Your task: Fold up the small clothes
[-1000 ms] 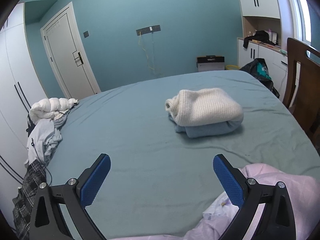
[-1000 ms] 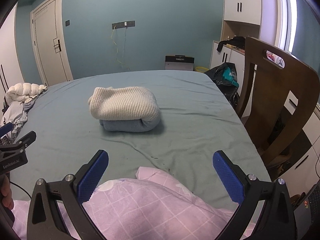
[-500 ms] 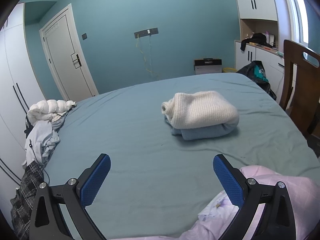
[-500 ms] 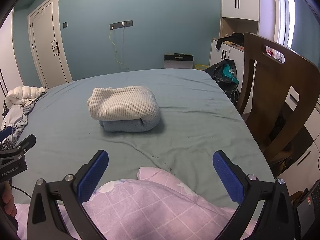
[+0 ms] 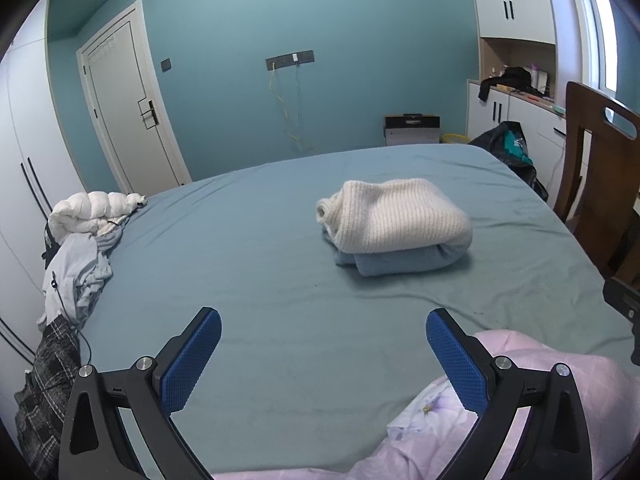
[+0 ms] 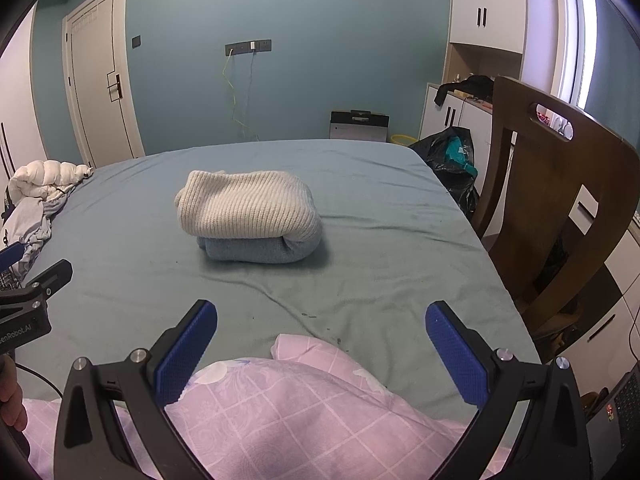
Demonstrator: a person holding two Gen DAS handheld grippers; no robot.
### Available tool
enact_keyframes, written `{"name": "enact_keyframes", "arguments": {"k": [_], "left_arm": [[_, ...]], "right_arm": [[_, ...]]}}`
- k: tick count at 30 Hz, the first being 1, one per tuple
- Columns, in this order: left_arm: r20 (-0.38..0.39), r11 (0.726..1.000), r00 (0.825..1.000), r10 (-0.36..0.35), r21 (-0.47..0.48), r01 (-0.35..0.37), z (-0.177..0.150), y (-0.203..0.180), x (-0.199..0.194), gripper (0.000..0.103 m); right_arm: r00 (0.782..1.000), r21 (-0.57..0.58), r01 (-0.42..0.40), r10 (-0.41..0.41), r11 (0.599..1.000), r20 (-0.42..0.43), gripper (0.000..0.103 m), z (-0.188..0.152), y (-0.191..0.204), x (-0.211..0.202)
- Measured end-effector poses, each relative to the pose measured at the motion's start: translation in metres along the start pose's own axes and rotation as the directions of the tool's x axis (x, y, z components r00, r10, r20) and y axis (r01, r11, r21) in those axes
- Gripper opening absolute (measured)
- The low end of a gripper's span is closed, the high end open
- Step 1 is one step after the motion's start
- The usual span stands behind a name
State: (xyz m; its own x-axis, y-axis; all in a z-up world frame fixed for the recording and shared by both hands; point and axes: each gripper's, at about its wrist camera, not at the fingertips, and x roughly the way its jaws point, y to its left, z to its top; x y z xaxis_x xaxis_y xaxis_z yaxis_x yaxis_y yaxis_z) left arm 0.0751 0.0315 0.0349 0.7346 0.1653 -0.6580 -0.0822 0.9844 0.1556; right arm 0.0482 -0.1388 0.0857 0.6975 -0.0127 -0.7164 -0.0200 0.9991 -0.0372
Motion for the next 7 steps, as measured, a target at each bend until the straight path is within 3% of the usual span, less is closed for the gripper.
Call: {"name": "enact_keyframes", "arguments": {"k": [7], "left_arm": [[0.008, 1.000, 1.000, -0.020, -0.010, 0.020, -0.0017, 0.0008, -0.0015, 0.103]], "right_arm": [[1.000, -0.006, 0.002, -0.002, 1.000, -0.008, 0.102, -0.0005, 0.0030, 0.0022]]}}
